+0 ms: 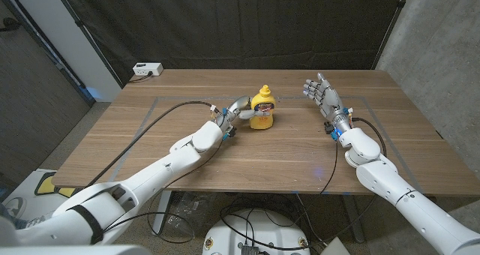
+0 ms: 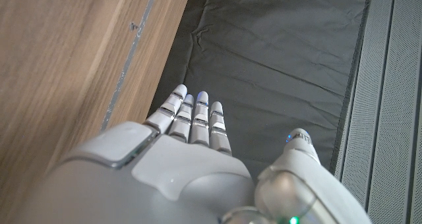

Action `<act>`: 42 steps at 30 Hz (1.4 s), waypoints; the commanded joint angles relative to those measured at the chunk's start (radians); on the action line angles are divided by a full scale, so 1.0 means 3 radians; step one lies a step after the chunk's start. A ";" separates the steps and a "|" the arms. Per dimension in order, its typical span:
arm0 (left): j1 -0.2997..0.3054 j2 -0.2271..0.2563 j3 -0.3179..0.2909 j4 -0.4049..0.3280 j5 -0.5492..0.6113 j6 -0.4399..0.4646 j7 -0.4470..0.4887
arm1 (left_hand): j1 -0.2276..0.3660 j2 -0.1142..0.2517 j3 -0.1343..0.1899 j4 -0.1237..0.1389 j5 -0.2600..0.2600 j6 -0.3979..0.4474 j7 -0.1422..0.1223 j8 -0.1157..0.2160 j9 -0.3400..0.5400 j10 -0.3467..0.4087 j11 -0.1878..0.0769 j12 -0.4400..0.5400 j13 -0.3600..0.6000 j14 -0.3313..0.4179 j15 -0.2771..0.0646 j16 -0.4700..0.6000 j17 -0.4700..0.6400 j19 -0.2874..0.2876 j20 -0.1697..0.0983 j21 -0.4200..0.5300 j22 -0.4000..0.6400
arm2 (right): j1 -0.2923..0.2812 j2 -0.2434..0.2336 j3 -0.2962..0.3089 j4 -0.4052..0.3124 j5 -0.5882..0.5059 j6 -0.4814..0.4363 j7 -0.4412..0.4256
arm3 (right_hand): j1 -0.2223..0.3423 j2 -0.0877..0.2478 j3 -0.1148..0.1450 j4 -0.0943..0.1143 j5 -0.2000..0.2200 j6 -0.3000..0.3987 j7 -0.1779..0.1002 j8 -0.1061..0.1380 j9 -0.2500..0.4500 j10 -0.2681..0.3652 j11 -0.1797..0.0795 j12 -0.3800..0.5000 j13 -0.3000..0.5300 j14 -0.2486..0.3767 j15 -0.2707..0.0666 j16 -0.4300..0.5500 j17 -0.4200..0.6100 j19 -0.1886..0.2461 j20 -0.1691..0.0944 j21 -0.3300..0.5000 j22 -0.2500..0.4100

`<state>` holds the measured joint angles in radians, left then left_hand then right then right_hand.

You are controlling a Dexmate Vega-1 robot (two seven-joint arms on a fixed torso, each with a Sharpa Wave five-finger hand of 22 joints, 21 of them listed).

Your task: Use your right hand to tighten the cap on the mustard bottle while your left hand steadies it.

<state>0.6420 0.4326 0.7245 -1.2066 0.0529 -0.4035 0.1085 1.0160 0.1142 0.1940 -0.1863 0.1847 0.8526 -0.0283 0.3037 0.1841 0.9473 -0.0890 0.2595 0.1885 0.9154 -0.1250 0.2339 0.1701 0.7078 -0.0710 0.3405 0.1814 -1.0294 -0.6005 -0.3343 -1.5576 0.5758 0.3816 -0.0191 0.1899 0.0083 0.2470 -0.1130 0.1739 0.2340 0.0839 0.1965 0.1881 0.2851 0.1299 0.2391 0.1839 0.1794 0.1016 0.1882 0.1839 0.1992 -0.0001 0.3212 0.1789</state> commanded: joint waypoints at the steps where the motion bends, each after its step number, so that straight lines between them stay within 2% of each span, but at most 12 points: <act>1: 0.0060 0.0095 -0.0124 -0.0465 -0.0154 0.0454 -0.0026 | 0.0212 0.0246 0.0261 0.0227 0.0007 0.0206 0.0161 -0.0013 0.0016 0.0051 -0.0007 -0.0008 0.0015 0.0052 -0.0089 -0.0016 0.0011 0.0041 -0.0004 0.0019 -0.0001 | 0.0005 -0.0016 -0.0051 -0.0066 -0.0037 -0.0002 0.0040 | 0.0026 0.0026 -0.0001 -0.0017 0.0014 0.0025 0.0000 0.0013 0.0008 0.0028 -0.0006 -0.0004 0.0015 0.0010 0.0007 -0.0001 0.0004 0.0020 0.0011 -0.0007 0.0015; 7: 0.0064 0.0074 -0.0173 -0.0551 -0.0182 0.0521 0.0068 | 0.0210 0.0234 0.0323 0.0252 0.0011 0.0295 0.0155 -0.0013 0.0018 0.0120 -0.0040 -0.0021 0.0016 0.0164 -0.0113 -0.0018 0.0011 0.0086 0.0001 0.0030 0.0002 | -0.0014 0.0006 -0.0063 -0.0055 -0.0182 0.0076 -0.0066 | 0.0030 0.0029 0.0000 -0.0019 0.0014 0.0061 -0.0026 0.0026 0.0008 0.0031 -0.0010 -0.0005 0.0015 0.0002 0.0011 -0.0005 0.0003 0.0020 0.0011 -0.0014 0.0016; 15: 0.0095 0.0035 -0.0189 -0.0617 -0.0098 0.0487 0.0272 | 0.0204 0.0219 0.0358 0.0265 0.0010 0.0321 0.0155 -0.0027 0.0018 0.0164 -0.0036 -0.0031 0.0016 0.0203 -0.0123 -0.0034 0.0009 0.0128 -0.0015 0.0040 0.0001 | 0.0045 -0.0026 -0.0073 -0.0011 -0.0214 0.0163 0.0045 | 0.0036 0.0031 0.0000 -0.0024 0.0013 0.0133 -0.0066 0.0047 0.0009 0.0046 -0.0023 -0.0005 0.0016 -0.0025 0.0006 -0.0015 0.0002 -0.0020 -0.0002 -0.0045 0.0016; 20: 0.0151 0.0011 -0.0178 -0.0685 0.0052 0.0515 0.0479 | 0.0195 0.0210 0.0412 0.0284 0.0011 0.0384 0.0141 -0.0039 0.0019 0.0257 -0.0074 -0.0037 0.0017 0.0307 -0.0164 -0.0038 0.0009 0.0182 -0.0029 0.0053 0.0002 | 0.0097 -0.0148 -0.0090 -0.0054 -0.0151 0.0078 0.0247 | 0.0032 0.0036 -0.0005 -0.0023 0.0012 0.0167 -0.0202 0.0045 0.0013 -0.0058 -0.0051 -0.0053 0.0019 -0.0153 0.0024 -0.0042 0.0003 -0.0170 0.0043 -0.0132 0.0018; 24: 0.0146 0.0037 -0.0139 -0.0712 0.0115 0.0534 0.0460 | 0.0190 0.0201 0.0427 0.0288 0.0010 0.0405 0.0155 -0.0043 0.0019 0.0269 -0.0078 -0.0046 0.0018 0.0334 -0.0159 -0.0043 0.0009 0.0198 -0.0031 0.0057 0.0002 | 0.0132 -0.0200 -0.0121 -0.0065 -0.0152 0.0097 0.0386 | -0.0005 0.0043 -0.0033 -0.0007 0.0017 0.0134 -0.0252 0.0012 0.0019 -0.0291 -0.0084 -0.0114 0.0025 -0.0494 0.0229 -0.0065 0.0003 -0.0645 0.0291 -0.0363 0.0029; 26: 0.0139 0.0038 -0.0131 -0.0707 0.0106 0.0530 0.0431 | 0.0188 0.0197 0.0433 0.0290 0.0010 0.0410 0.0149 -0.0046 0.0019 0.0277 -0.0079 -0.0048 0.0018 0.0346 -0.0161 -0.0044 0.0008 0.0202 -0.0032 0.0057 0.0002 | 0.0112 -0.0166 -0.0115 -0.0098 -0.0226 0.0128 0.0277 | -0.0019 0.0047 -0.0044 -0.0002 0.0019 0.0110 -0.0282 0.0004 0.0021 -0.0302 -0.0086 -0.0103 0.0026 -0.0605 0.0260 -0.0056 0.0002 -0.0833 0.0429 -0.0425 0.0035; 27: 0.0138 0.0037 -0.0132 -0.0705 0.0082 0.0518 0.0406 | 0.0187 0.0197 0.0434 0.0290 0.0010 0.0411 0.0151 -0.0046 0.0019 0.0278 -0.0079 -0.0049 0.0018 0.0348 -0.0161 -0.0044 0.0008 0.0202 -0.0031 0.0057 0.0002 | 0.0098 -0.0146 -0.0111 -0.0123 -0.0254 0.0127 0.0213 | -0.0035 0.0050 -0.0055 0.0005 0.0021 0.0103 -0.0304 0.0002 0.0021 -0.0507 -0.0111 -0.0156 0.0025 -0.0687 0.0262 -0.0050 0.0003 -0.0934 0.0517 -0.0437 0.0040; 29: 0.0124 0.0031 -0.0147 -0.0698 -0.0016 0.0486 0.0319 | 0.0185 0.0194 0.0442 0.0292 0.0009 0.0416 0.0146 -0.0051 0.0019 0.0280 -0.0075 -0.0055 0.0018 0.0348 -0.0152 -0.0052 0.0008 0.0204 -0.0031 0.0056 0.0002 | 0.0058 -0.0128 -0.0102 -0.0230 -0.0306 0.0076 0.0079 | -0.0054 0.0044 -0.0069 0.0010 0.0020 0.0094 -0.0331 0.0001 0.0022 -0.0596 -0.0105 -0.0158 0.0027 -0.0817 0.0253 -0.0062 0.0003 -0.1135 0.0641 -0.0472 0.0046; 32: 0.0044 0.0037 -0.0127 -0.0633 -0.0097 0.0420 0.0139 | 0.0181 0.0190 0.0453 0.0296 0.0008 0.0440 0.0138 -0.0050 0.0020 0.0298 -0.0074 -0.0059 0.0018 0.0348 -0.0154 -0.0062 0.0008 0.0206 -0.0030 0.0055 0.0003 | 0.0019 -0.0135 -0.0097 -0.0344 -0.0391 0.0016 -0.0046 | -0.0120 0.0019 -0.0110 0.0035 0.0023 0.0125 -0.0370 0.0012 0.0022 -0.0764 -0.0123 -0.0172 0.0028 -0.1007 0.0249 -0.0063 0.0008 -0.1430 0.0657 -0.0487 0.0058; 34: -0.0003 0.0039 -0.0107 -0.0581 -0.0105 0.0366 0.0063 | 0.0178 0.0186 0.0460 0.0297 0.0008 0.0457 0.0139 -0.0050 0.0020 0.0301 -0.0070 -0.0064 0.0019 0.0353 -0.0151 -0.0067 0.0008 0.0201 -0.0036 0.0051 0.0002 | 0.0013 -0.0129 -0.0099 -0.0360 -0.0417 0.0011 -0.0077 | -0.0171 -0.0001 -0.0140 0.0054 0.0027 0.0133 -0.0385 0.0012 0.0020 -0.0845 -0.0131 -0.0175 0.0027 -0.1106 0.0234 -0.0062 0.0013 -0.1559 0.0641 -0.0486 0.0063; 37: -0.0100 0.0004 -0.0068 -0.0434 -0.0169 0.0221 -0.0103 | 0.0175 0.0184 0.0473 0.0301 0.0005 0.0459 0.0151 -0.0060 0.0020 0.0303 -0.0070 -0.0075 0.0019 0.0344 -0.0149 -0.0082 0.0008 0.0180 -0.0046 0.0040 0.0002 | 0.0024 -0.0094 -0.0110 -0.0410 -0.0434 -0.0043 -0.0143 | -0.0257 -0.0038 -0.0192 0.0086 0.0037 0.0212 -0.0461 0.0034 0.0016 -0.0935 -0.0117 -0.0167 0.0026 -0.1245 0.0209 -0.0056 0.0019 -0.1758 0.0593 -0.0484 0.0070; 42: -0.0130 -0.0018 -0.0082 -0.0405 -0.0218 0.0187 -0.0159 | 0.0172 0.0182 0.0488 0.0303 0.0004 0.0461 0.0156 -0.0070 0.0020 0.0307 -0.0062 -0.0086 0.0019 0.0342 -0.0141 -0.0093 0.0009 0.0174 -0.0049 0.0035 0.0002 | 0.0067 -0.0154 -0.0110 -0.0508 -0.0545 -0.0230 -0.0238 | -0.0368 -0.0083 -0.0260 0.0128 0.0054 0.0336 -0.0534 0.0059 0.0013 -0.1070 -0.0130 -0.0166 0.0024 -0.1416 0.0156 -0.0050 0.0024 -0.2075 0.0480 -0.0493 0.0075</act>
<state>0.6436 0.4379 0.6922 -1.3729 0.0256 -0.2927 0.1410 1.0159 0.1143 0.2175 -0.2097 0.1846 0.9187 -0.0089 0.2833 0.1887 1.0075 -0.0890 0.2350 0.1920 1.0062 -0.1518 0.2086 0.1706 0.7611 -0.0857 0.3521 0.1815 -1.0159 -0.6367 -0.3650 -1.6467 0.4701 0.3846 -0.0223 0.0945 -0.0132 0.1802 -0.0768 0.1817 0.3164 -0.0669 0.2072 0.1905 -0.0178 0.0921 0.1918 0.1890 -0.1729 0.1612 0.1696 0.1888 -0.1722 0.1605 0.1771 0.1980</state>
